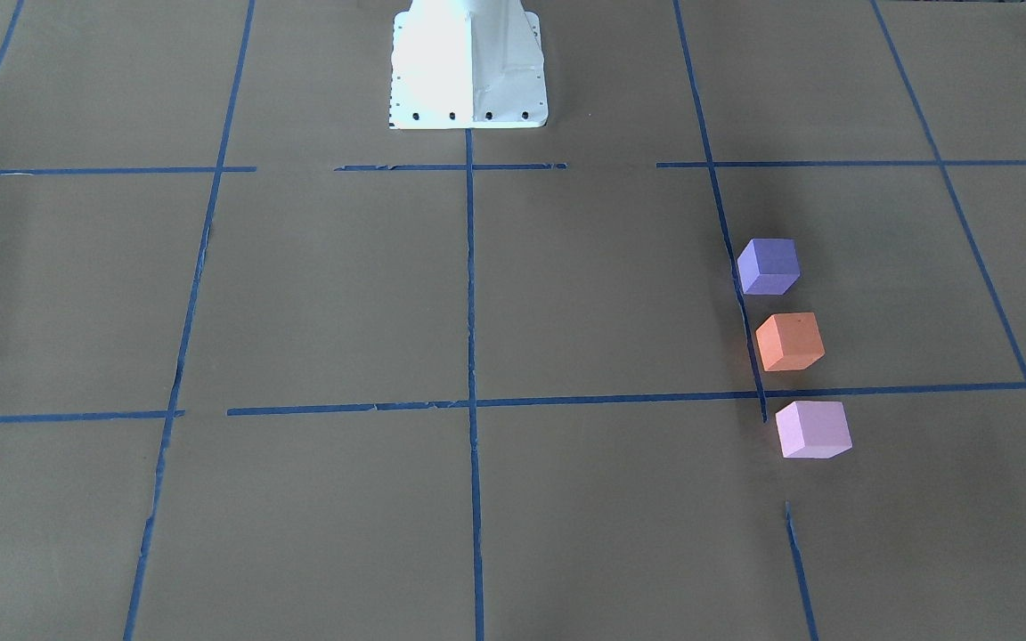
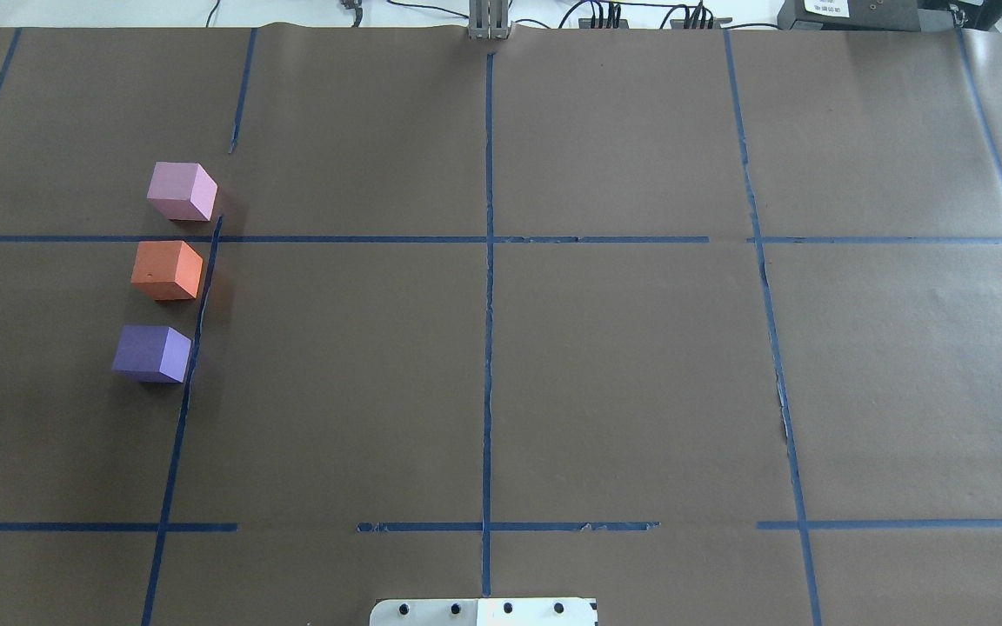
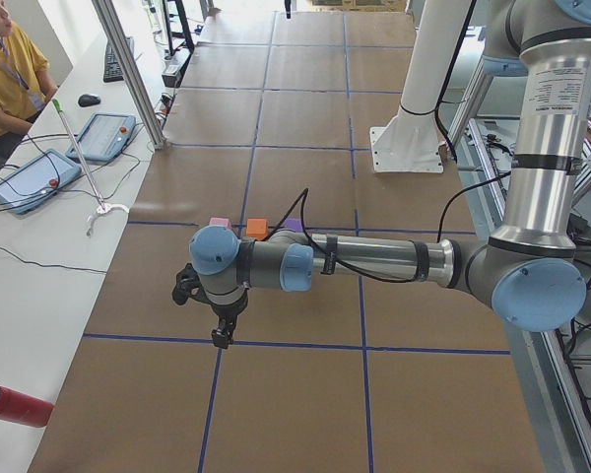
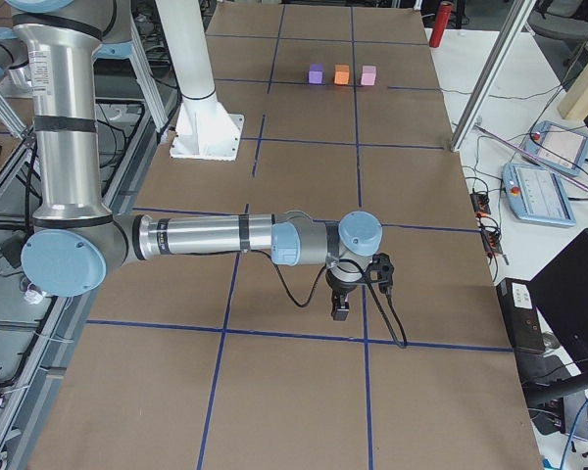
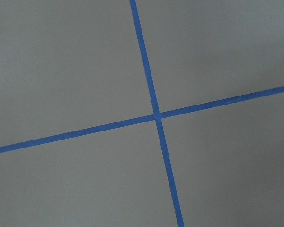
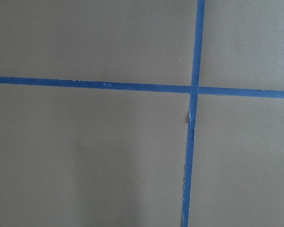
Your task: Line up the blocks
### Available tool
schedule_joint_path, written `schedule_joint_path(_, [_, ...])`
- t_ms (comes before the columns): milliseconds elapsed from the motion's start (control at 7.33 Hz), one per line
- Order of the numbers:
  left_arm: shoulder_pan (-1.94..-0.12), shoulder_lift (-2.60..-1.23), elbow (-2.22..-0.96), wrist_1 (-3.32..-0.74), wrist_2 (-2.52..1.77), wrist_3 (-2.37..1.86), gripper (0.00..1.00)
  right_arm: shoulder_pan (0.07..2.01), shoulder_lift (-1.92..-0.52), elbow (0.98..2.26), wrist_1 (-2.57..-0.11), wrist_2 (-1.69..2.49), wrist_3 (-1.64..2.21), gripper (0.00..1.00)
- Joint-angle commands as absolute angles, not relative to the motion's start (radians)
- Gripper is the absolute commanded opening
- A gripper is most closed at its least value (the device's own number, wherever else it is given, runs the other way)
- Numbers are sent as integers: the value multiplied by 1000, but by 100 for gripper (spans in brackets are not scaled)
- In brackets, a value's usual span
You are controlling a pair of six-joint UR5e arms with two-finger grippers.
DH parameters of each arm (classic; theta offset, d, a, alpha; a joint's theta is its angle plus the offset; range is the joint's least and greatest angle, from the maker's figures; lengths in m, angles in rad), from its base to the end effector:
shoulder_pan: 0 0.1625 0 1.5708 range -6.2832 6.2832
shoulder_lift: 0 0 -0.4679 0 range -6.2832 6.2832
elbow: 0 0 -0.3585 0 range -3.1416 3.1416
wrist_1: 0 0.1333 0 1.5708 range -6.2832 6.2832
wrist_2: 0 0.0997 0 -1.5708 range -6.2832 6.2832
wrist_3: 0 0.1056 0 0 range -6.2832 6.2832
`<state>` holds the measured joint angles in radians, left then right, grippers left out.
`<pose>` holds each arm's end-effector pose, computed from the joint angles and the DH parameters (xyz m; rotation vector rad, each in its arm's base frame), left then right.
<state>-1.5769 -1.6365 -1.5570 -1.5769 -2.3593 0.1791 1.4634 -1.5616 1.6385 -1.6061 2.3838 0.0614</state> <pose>-0.0614 -0.4922 0.6793 0.1278 0.7810 0.1868 0.0065 -0.4678 0.6712 -0.0294 -0.8134 -0.0603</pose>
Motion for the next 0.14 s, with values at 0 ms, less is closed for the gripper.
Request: schedule_joint_path(0, [-1577,-1635,-1557,-1577,-2359,179,100,1463,-1562,1638,-1606,2384,61,100])
